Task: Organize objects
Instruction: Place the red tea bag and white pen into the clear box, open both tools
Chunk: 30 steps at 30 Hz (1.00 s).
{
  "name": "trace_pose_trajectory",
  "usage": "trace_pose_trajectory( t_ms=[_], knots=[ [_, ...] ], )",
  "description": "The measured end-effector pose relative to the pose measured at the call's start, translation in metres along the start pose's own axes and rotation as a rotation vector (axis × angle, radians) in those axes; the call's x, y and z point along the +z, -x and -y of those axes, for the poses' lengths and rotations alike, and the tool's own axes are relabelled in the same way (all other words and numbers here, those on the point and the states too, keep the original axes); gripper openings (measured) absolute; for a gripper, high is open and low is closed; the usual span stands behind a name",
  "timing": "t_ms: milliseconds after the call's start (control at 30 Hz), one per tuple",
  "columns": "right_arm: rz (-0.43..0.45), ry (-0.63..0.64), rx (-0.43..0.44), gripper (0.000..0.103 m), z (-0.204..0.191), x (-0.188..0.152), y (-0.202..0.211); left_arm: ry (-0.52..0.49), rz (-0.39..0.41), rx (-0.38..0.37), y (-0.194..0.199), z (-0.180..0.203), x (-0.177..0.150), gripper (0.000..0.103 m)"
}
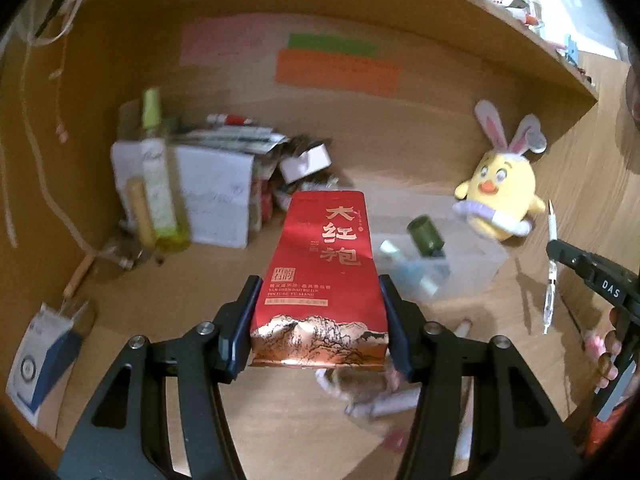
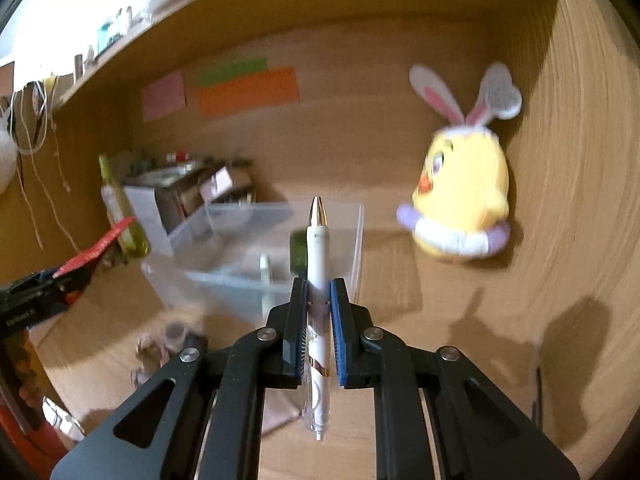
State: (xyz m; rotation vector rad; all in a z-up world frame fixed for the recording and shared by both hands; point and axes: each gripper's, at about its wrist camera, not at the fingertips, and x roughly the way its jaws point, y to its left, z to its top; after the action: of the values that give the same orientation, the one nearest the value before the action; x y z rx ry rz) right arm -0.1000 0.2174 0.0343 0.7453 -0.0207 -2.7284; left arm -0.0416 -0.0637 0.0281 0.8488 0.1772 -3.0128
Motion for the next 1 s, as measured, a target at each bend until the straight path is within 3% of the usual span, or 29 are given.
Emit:
trace_pose_trajectory(
  t_ms=[233, 500, 733, 1000],
  knots=[
    [0.067, 0.038, -0.007, 0.01, -0.006, 0.05, -0.015, -0.018, -0.009, -0.045, -0.032, 0.017, 0.036, 0.056],
    [0.048, 0.128, -0.063, 0.01, -0.022, 0.077, -0.065, -0.048, -0.088, -0.066, -0.087, 0.03, 0.059, 0.056],
    [-0.116, 0.196, -0.08, 0.01, -0.025, 0.061, -0.128, -0.047, -0.198, -0.102, -0.134, 0.031, 0.06, 0.056],
    [-0.304, 0.219, -0.033, 0.01, -0.016, 0.04, -0.165, -0.072, -0.288, -0.124, -0.17, 0.036, 0.052, 0.056]
  ],
)
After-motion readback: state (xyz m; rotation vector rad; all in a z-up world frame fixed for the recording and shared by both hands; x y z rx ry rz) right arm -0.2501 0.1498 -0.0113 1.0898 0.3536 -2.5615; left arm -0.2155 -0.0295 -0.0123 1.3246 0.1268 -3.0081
